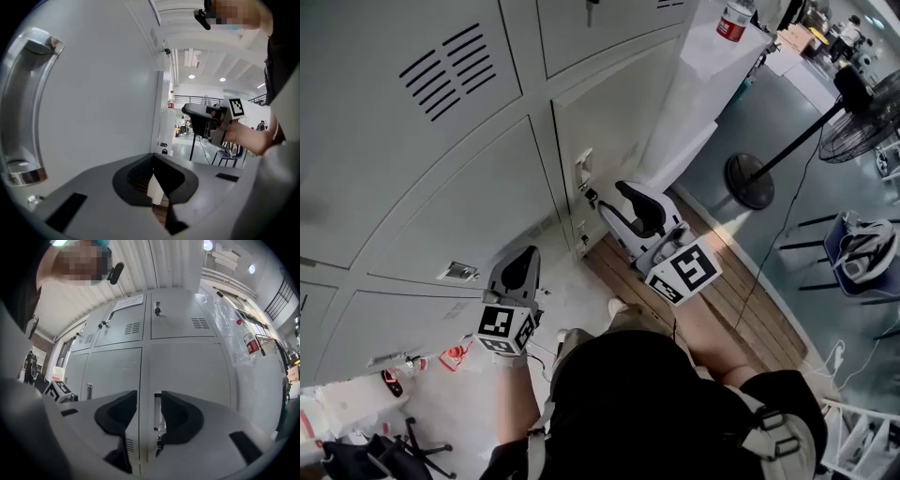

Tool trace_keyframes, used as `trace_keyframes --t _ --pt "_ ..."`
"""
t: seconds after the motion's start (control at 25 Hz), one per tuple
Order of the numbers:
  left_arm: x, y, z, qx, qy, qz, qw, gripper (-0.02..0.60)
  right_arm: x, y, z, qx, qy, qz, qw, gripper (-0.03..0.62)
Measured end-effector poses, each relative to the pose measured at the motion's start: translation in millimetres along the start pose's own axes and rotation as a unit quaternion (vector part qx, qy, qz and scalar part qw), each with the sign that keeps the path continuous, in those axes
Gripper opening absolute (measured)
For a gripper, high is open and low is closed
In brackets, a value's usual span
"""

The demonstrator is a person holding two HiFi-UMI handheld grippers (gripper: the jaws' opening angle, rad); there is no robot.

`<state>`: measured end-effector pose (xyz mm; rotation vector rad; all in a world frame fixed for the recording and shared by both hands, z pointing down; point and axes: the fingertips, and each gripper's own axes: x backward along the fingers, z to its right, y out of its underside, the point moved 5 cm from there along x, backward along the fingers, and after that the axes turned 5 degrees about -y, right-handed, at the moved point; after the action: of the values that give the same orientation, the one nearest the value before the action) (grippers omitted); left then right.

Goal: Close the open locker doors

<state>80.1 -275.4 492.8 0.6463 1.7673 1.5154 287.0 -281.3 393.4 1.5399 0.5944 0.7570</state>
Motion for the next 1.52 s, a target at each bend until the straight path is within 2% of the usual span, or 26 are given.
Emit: trace_keyframes --t 0.4,0.68,1.52 --pt "-19 6 19 0.004 0.052 0.012 0.9986 0.009 32 37 -13 -0.004 0.009 -0.058 0.998 0.158" --pt "-25 9 29 0.006 0.072 0.012 0.9973 0.009 47 53 -18 -0.005 0.015 -0.084 0.996 0.158" --pt "-22 15 46 -0.013 0.092 -0.003 0.9957 0.009 63 63 -30 -0.013 0.011 -0.091 0.996 0.155"
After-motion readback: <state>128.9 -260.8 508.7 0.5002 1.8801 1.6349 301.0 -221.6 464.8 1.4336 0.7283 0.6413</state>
